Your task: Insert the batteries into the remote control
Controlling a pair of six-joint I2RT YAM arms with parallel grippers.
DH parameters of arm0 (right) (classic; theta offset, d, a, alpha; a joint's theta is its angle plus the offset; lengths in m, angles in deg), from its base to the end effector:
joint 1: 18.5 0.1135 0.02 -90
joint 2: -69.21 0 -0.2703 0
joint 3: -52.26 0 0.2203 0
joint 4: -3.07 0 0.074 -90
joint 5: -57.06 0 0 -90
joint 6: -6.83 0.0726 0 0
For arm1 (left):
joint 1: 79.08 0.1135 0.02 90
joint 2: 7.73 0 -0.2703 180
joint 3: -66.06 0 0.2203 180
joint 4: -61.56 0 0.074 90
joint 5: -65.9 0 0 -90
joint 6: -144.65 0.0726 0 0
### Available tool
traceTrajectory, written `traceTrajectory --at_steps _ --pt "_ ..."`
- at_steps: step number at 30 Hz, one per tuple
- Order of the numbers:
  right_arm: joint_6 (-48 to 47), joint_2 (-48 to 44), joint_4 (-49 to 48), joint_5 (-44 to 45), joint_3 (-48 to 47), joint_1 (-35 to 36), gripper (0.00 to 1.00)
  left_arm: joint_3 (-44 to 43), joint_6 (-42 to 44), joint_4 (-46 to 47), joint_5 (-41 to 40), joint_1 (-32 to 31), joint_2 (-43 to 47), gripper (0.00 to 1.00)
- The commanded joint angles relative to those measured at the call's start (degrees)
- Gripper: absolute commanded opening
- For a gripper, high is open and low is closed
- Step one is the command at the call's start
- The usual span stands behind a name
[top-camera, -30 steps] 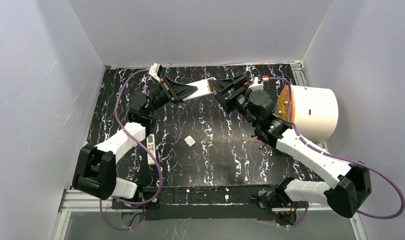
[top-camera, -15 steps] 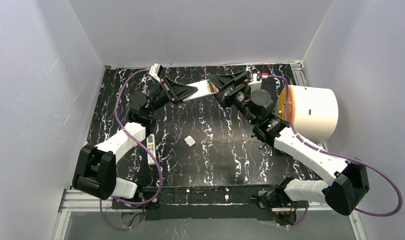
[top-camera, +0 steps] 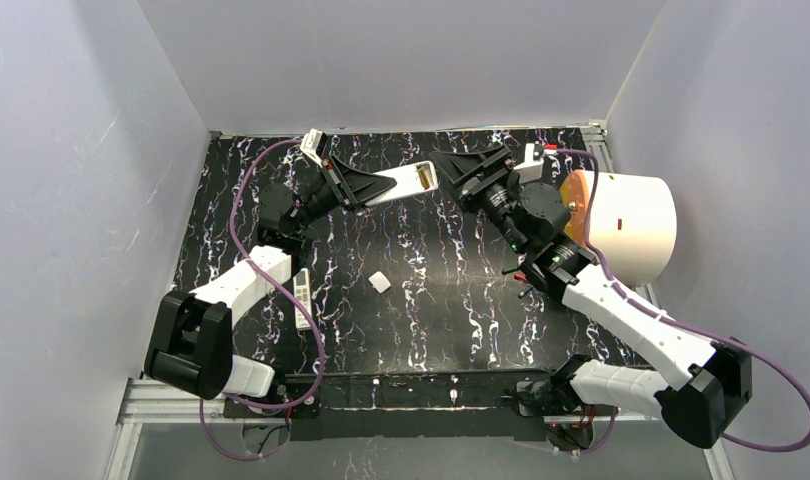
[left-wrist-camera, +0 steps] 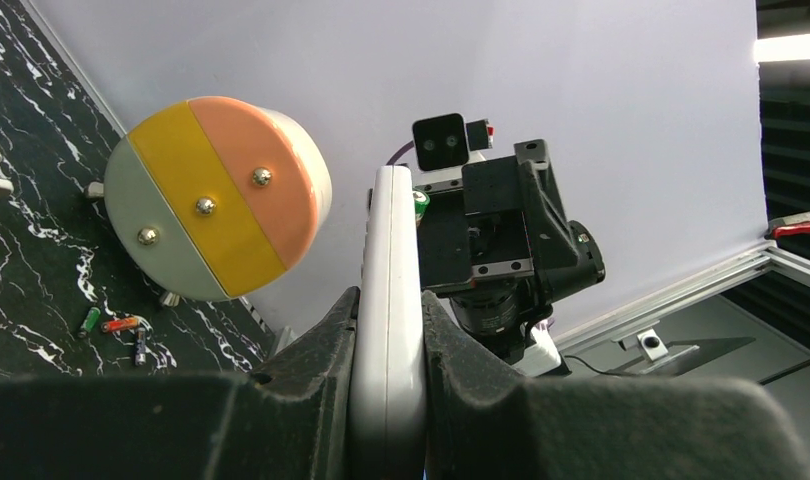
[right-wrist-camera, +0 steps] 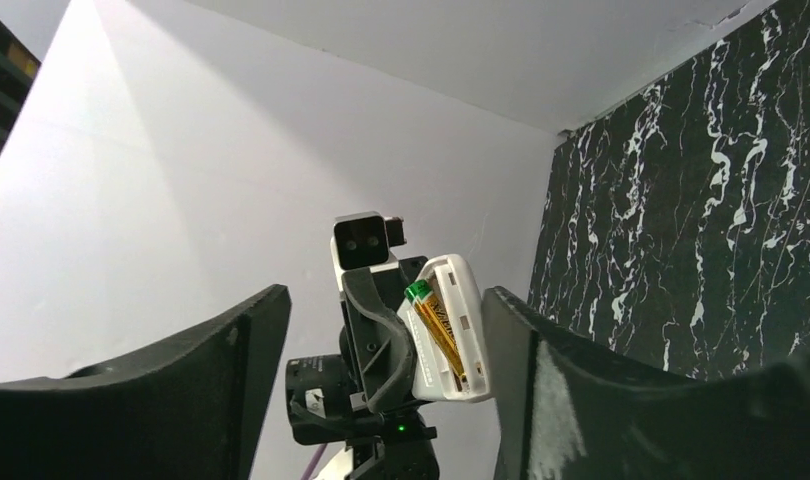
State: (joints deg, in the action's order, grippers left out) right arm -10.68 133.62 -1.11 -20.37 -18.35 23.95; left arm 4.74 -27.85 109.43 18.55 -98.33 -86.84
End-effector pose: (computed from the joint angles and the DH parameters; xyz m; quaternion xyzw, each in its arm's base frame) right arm 0.2060 0.1670 0.4072 0.2461 0.5929 0.6061 0.4697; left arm 0.2566 -0.1417 0.3755 0.0243 0.5613 -0.7407 0.3684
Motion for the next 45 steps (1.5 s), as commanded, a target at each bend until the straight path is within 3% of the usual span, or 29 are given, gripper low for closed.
traceTrajectory --at_steps 1,5,13,27,36,45 --pt "-5.4 -3.4 1.7 2.4 0.5 -0.4 0.7 -0.4 0.8 2.7 0.6 -0.1 0.5 0.0" --pt "-9.7 -3.8 2.4 1.0 0.7 -0.4 0.56 -0.6 0.6 2.7 0.4 0.0 0.4 0.0" --pt "-15.0 -3.1 7.3 0.8 -1.1 -0.4 0.52 -1.2 0.3 2.8 0.5 -0.1 0.2 0.0" --pt "-21.6 1.1 11.6 -4.4 -4.5 -0.4 0.35 -1.5 0.0 2.8 -0.4 -0.1 -0.2 0.0" --pt "-23.8 2.1 13.4 -5.4 -5.1 -0.3 0.34 -1.9 -0.6 3.8 -0.5 -0.1 -1.0 0.0" --pt "-22.3 -2.0 16.9 2.2 -7.4 -0.4 0.39 -1.6 -0.2 3.8 -0.4 -0.1 -1.0 0.0"
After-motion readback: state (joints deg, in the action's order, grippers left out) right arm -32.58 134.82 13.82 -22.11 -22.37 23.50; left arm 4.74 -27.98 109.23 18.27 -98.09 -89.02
